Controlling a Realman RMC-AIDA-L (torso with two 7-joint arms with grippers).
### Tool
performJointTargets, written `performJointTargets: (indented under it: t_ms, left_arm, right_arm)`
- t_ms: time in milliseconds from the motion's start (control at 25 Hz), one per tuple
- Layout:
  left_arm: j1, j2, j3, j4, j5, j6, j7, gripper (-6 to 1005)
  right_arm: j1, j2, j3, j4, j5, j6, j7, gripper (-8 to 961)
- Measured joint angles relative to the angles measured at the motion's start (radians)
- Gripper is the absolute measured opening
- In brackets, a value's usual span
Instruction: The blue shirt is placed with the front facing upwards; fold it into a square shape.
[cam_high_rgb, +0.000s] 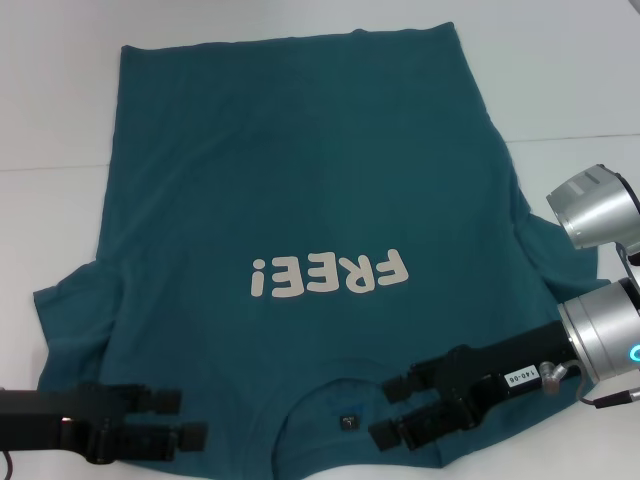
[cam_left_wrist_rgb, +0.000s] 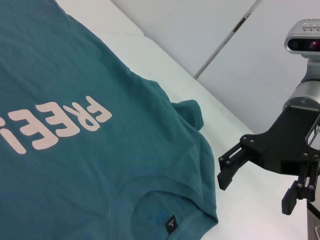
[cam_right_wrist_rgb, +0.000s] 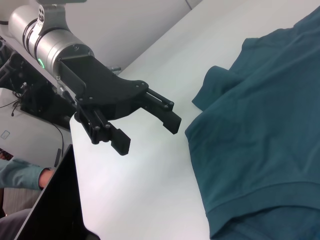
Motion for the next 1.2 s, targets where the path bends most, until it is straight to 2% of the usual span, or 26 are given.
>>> performJointTargets:
  t_ms: [720, 840, 960, 1040, 1200]
  left_arm:
    - [-0.004, 0.002, -0.007, 0.000, -0.002, -0.010, -0.019, 854]
    - [-0.012, 0.009, -0.038, 0.001, -0.008, -0.058, -0.120, 855]
    - [-0.027, 0.032, -0.094, -0.002, -0.006, -0.162, -0.320, 855]
    - [-0.028, 0.039, -0.112, -0.002, -0.005, -0.190, -0.364, 855]
    - [-0.025, 0.051, -0.213, -0.012, -0.005, -0.264, -0.552, 856]
  right_arm:
    - [0.002, -0.002, 0.004, -0.003, -0.001, 0.001, 0.000, 914]
    - [0.002, -0.002, 0.010, -0.003, 0.003, 0.001, 0.000, 914]
    - [0.003, -0.003, 0.015, -0.004, 0.008, 0.001, 0.002, 914]
    - [0.007, -0.005, 0.022, -0.004, 0.011, 0.002, 0.008, 914]
    - [0.018, -0.012, 0.035, -0.004, 0.011, 0.003, 0.024, 914]
